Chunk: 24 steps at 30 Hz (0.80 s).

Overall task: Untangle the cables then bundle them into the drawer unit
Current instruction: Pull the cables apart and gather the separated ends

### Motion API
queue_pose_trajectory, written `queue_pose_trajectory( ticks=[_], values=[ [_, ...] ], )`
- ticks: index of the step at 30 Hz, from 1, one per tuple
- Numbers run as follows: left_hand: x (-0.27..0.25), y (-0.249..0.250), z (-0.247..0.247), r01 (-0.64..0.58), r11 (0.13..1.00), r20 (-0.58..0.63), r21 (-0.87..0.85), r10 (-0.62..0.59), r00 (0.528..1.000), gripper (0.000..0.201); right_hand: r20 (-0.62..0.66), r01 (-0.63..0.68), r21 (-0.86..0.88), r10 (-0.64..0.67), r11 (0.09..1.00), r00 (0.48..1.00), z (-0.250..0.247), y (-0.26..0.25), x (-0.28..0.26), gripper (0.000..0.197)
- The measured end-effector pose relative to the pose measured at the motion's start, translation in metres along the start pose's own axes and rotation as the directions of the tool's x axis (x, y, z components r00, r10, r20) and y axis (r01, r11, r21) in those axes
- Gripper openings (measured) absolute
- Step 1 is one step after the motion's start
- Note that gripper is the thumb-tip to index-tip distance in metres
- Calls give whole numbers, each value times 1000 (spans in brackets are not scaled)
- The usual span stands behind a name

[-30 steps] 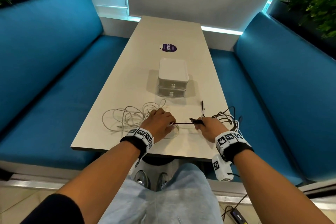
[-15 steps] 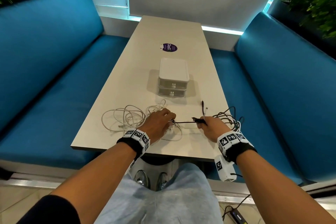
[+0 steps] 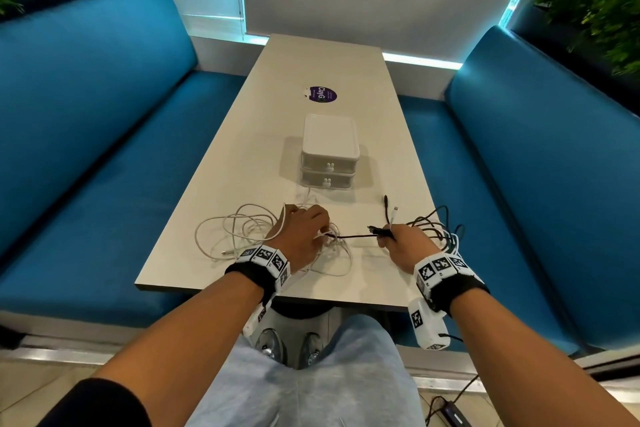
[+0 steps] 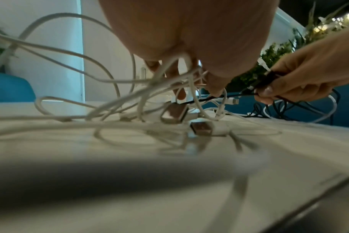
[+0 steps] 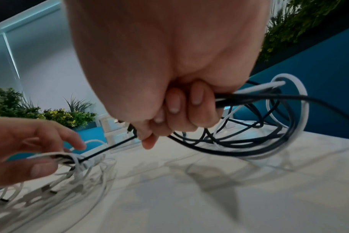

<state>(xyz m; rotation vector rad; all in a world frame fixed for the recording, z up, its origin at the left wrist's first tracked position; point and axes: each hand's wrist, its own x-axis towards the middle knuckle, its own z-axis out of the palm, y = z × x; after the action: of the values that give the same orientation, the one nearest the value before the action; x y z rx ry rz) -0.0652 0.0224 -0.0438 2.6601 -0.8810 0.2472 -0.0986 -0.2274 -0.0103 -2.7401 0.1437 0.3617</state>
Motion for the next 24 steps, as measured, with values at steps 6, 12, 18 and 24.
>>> queue_pose_trajectory(
  ticks=[6, 12, 18, 24],
  values=[
    [7, 12, -10, -18, 991, 50, 135, 11, 999, 59, -16, 24, 39, -23, 999, 1000, 6, -3, -3, 17],
    [9, 16, -11, -137, 945, -53, 297, 160, 986, 5, -5, 18, 59, -18, 998, 1000, 8, -5, -4, 18],
    [10, 21, -26, -63, 930, -183, 362, 137, 973, 12, -18, -9, 59, 10, 998, 1000, 5, -8, -2, 20],
    [8, 20, -26, -77, 951, -186, 298, 137, 973, 20, -27, -63, 23, 64, 998, 998, 4, -12, 2, 22]
  ],
)
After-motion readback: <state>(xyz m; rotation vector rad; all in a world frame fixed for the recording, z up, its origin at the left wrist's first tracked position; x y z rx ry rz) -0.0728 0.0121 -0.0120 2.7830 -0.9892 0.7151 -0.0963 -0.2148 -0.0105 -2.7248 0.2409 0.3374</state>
